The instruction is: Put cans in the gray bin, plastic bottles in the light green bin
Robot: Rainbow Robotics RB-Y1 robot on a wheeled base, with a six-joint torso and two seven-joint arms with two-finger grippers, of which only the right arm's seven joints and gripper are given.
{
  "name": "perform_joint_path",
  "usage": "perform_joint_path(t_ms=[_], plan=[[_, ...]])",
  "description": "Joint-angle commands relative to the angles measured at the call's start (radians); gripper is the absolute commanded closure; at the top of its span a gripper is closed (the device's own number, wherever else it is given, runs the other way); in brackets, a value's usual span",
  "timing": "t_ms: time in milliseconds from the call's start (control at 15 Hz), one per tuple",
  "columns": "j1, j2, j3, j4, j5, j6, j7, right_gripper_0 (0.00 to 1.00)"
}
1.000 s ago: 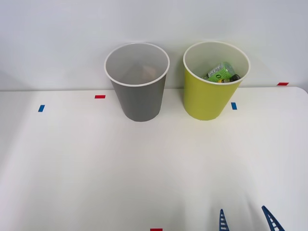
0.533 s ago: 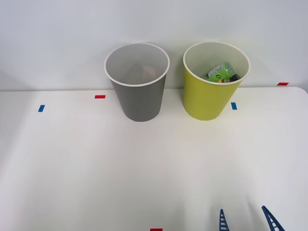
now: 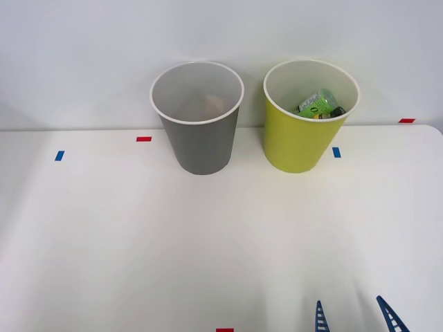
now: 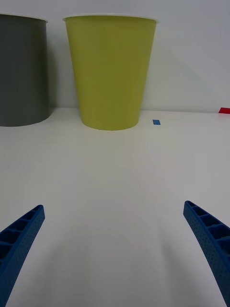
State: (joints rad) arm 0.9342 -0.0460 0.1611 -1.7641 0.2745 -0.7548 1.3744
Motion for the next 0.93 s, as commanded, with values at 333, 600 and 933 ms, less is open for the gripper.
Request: perform_joint_path(t_ms=[333, 600, 933], plan=[[0.000, 0.000, 0.000, 0.000, 0.000, 0.000, 0.000, 0.00], [0.000, 0.000, 0.000, 0.000, 0.000, 0.000, 0.000, 0.00], [0.000, 0.000, 0.000, 0.000, 0.000, 0.000, 0.000, 0.00]])
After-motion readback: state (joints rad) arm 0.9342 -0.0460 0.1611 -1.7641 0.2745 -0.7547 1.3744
